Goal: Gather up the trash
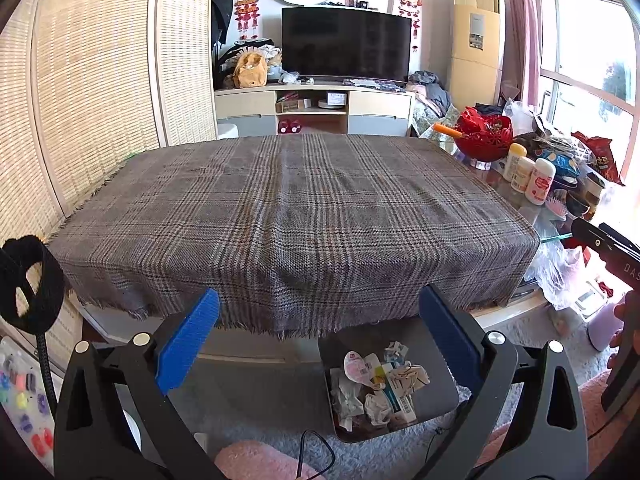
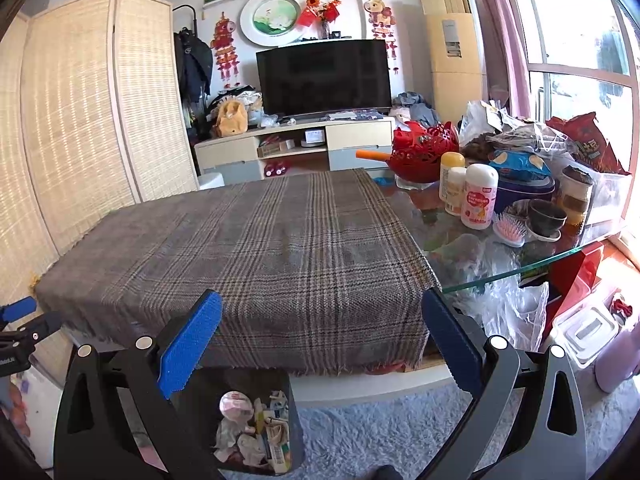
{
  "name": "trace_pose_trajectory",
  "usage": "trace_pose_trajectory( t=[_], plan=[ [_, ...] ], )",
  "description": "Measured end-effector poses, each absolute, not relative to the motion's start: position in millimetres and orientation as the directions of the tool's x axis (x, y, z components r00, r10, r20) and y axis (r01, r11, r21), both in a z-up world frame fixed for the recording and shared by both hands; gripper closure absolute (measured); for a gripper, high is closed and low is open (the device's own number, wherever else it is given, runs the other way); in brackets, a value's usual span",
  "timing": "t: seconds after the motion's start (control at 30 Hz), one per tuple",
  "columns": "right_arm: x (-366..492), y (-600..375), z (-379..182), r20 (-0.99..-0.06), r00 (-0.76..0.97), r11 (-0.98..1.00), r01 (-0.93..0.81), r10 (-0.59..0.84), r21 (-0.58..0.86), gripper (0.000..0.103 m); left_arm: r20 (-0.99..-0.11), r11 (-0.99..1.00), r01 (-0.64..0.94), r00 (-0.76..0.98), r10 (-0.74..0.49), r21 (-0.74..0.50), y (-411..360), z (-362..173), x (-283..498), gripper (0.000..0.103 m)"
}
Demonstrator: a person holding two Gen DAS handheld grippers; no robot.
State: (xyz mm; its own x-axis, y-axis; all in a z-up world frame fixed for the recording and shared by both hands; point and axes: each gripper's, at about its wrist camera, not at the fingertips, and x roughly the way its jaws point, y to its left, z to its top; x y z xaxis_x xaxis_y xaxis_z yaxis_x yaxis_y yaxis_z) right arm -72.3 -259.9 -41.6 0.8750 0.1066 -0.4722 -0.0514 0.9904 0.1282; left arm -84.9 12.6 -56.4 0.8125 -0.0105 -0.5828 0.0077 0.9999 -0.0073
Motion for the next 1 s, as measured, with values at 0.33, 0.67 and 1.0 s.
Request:
trace_pose_trajectory(
  t=[0.33,0.67,1.0],
  plan=[
    [-71.3,-259.4,-42.6,-0.477,0.872,0.991,-0.054,0.108,0.125,0.003,-0.579,1.0,-0.001,0.815,-0.007,-0.013,16.9,-52.8,-86.2,0.008],
    [-70.6,-260.1,-43.9,-0.485,0.868,0.991,-0.054,0.108,0.125,0.003,-0.578,1.0,0.002,0.816,-0.01,-0.015,18.2,-50.0,-85.2,0.008],
    [-70.7,-260.3,-43.8,-0.485,0.868,0.99,-0.054,0.11,0.128,0.003,-0.573,1.0,0.006,0.819,-0.01,-0.009,16.8,-45.4,-86.2,0.008]
  ],
)
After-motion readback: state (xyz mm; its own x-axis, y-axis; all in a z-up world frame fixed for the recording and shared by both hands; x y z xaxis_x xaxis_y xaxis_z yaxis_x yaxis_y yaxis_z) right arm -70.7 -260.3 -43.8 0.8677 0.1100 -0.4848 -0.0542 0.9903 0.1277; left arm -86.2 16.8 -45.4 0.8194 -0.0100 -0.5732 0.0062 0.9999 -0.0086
